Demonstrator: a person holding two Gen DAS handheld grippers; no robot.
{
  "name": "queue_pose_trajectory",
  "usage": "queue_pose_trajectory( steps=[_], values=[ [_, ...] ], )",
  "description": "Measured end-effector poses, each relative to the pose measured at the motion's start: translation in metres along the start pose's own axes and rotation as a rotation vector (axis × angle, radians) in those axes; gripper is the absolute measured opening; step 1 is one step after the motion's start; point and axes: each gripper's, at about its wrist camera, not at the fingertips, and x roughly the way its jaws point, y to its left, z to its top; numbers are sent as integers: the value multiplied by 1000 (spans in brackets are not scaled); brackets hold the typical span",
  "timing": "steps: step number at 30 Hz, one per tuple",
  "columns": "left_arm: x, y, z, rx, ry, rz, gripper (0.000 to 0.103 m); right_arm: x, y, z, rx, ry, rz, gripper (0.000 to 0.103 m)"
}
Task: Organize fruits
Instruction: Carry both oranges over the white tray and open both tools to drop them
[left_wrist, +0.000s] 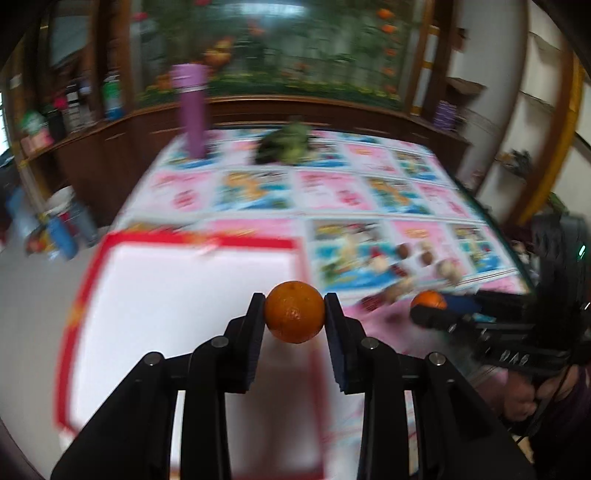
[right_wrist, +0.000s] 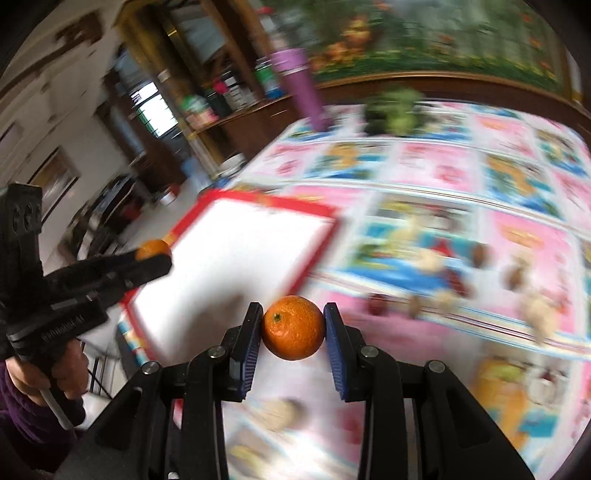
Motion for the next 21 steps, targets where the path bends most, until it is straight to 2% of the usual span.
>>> queue_pose_trajectory(
  steps=[5,8,10,15,21],
  values=[
    [-20,51,-40,-83,18,80,34,49,52,7,-59,61,28,32],
    [-21,71,-54,-127,25,104,34,69,66,13,-64,64,5,32],
    [-19,82,-61,-141,29,141,34,80,69,15,-63,79,-19,32],
    [-4,102,-69,-188,59,149,34,103,71,24,-72,113,-107,32],
    [13,110,-65,-201,76,203,34,108,72,21,-71,128,-119,32]
  ],
)
